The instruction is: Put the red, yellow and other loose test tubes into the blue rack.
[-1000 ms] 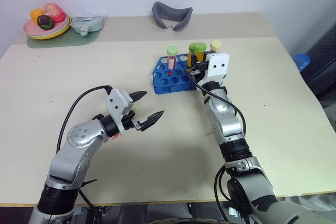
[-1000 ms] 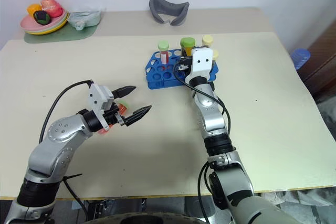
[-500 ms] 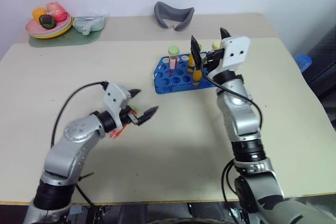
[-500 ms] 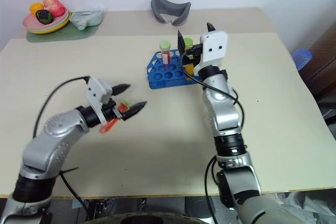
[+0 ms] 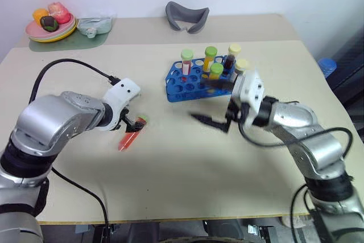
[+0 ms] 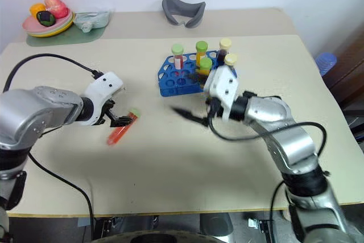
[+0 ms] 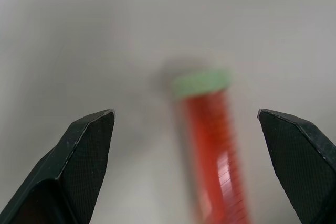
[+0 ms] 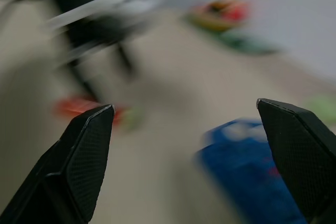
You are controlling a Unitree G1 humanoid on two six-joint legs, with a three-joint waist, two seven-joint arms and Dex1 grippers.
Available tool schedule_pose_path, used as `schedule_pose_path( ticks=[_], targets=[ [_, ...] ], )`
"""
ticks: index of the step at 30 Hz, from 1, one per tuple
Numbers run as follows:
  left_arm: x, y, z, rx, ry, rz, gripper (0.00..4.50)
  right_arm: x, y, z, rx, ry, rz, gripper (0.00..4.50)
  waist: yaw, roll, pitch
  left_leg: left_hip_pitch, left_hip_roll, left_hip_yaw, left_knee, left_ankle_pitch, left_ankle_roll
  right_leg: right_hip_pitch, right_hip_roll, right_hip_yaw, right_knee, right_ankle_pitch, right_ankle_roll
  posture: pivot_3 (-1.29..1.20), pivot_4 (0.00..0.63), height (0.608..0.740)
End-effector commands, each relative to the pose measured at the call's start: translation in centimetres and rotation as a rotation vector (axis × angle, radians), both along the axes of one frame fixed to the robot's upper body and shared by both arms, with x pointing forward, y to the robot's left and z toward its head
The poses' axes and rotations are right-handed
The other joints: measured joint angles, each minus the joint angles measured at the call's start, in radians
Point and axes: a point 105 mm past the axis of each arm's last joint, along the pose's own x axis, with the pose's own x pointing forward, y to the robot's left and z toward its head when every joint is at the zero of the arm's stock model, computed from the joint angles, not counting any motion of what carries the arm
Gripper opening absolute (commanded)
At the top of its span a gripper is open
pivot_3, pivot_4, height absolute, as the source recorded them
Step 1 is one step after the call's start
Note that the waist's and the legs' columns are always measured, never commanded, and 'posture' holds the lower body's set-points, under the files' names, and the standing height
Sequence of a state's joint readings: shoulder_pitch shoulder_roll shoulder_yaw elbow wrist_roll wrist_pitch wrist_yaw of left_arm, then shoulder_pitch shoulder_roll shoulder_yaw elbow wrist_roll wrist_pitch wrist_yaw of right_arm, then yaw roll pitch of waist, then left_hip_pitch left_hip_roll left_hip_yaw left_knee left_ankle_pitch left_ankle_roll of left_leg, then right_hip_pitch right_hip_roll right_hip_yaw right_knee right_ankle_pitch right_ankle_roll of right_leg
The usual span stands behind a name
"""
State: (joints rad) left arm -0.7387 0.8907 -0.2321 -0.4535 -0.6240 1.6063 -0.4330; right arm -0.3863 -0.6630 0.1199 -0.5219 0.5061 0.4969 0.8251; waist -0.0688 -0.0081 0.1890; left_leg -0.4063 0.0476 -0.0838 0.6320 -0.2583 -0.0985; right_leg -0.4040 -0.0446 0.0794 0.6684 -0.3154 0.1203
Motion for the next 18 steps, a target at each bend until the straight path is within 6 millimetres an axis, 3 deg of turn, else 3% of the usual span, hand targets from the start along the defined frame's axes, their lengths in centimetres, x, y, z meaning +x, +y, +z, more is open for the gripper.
schedule_pose_path(
  ticks=[1, 17, 18],
  targets=[
    [0.1, 0.3, -0.7, 0.043, 0.048, 0.008, 4.50, -2.0, 0.8, 0.2, -0.019, 0.009, 0.101, 4.44, 0.000, 0.000, 0.000, 0.000, 0.000, 0.000, 0.000, 0.000, 0.000, 0.000, 0.000, 0.000, 0.000, 0.000, 0.000, 0.00, 0.150, 0.740],
    [0.6, -1.4, -2.7, 0.051, 0.146, -0.006, 4.50, -2.7, 2.1, -0.5, -0.003, 0.021, 0.110, 4.44, 0.013, -0.001, 0.000, -0.001, 0.000, 0.000, 0.001, 0.000, 0.000, 0.000, 0.000, 0.000, 0.000, 0.000, 0.000, 0.00, 0.150, 0.740],
    [0.5, -1.4, -2.7, 0.053, 0.147, -0.007, 3.96, -2.7, 2.2, -0.5, -0.002, 0.021, 0.110, 4.50, 0.014, -0.001, 0.000, -0.001, 0.000, 0.000, 0.001, 0.000, 0.000, 0.000, 0.000, 0.000, 0.000, 0.000, 0.000, 0.00, 0.150, 0.740]
  ],
)
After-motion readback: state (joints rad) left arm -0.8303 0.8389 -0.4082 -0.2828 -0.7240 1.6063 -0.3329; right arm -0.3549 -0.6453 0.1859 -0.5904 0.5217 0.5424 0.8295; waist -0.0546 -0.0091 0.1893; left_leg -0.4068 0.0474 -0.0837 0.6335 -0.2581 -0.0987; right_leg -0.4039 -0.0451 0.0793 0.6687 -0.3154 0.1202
